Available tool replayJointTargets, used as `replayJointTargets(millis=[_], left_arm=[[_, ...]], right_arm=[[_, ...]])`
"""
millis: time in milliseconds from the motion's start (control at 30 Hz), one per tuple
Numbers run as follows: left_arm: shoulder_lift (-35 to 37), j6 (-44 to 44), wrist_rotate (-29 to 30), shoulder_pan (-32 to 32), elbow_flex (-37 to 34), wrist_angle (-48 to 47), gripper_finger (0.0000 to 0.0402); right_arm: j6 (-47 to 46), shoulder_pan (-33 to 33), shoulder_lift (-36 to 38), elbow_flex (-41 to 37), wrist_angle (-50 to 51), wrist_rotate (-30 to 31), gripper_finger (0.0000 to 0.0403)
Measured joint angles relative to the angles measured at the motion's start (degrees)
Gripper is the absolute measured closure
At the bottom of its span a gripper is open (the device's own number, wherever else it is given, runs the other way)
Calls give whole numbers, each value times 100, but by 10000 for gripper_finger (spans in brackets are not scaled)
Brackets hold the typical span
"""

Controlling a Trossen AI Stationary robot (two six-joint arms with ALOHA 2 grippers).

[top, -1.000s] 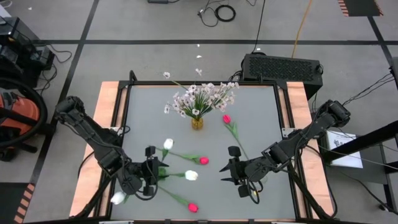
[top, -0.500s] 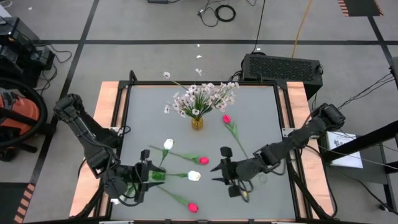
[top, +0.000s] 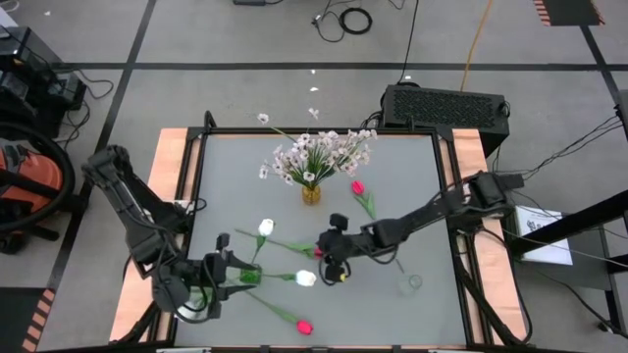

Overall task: Sort flowers into vase by color
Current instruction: Put the center red flower into the transparent vase

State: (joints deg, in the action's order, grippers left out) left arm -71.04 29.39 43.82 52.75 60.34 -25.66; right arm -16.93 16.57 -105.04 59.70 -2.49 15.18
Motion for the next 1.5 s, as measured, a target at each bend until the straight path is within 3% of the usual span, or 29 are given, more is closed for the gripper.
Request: replayJointTargets(millis=[100, 467, 633, 900, 1200, 1500], left_arm=[[70, 19, 43, 44, 0, -2, 208], [82, 17, 192, 92, 0, -30, 208], [82, 17, 192, 92, -47, -30, 208], [76, 28, 194, 90, -177, 52, 208], [76, -137, 204, 92, -177, 142, 208], [76, -610, 202, 90, -177, 520, 208]], right_arm=[[-103, -139, -233, 1, -44, -352, 261], [-29, -169, -525, 3, 19, -395, 204], [-43, -189, -357, 2, 167, -935, 167], [483, -134, -376, 5, 260, -758, 101], [1174, -189, -469, 0, 415, -758, 105], [1156, -198, -625, 5, 344, -906, 119]])
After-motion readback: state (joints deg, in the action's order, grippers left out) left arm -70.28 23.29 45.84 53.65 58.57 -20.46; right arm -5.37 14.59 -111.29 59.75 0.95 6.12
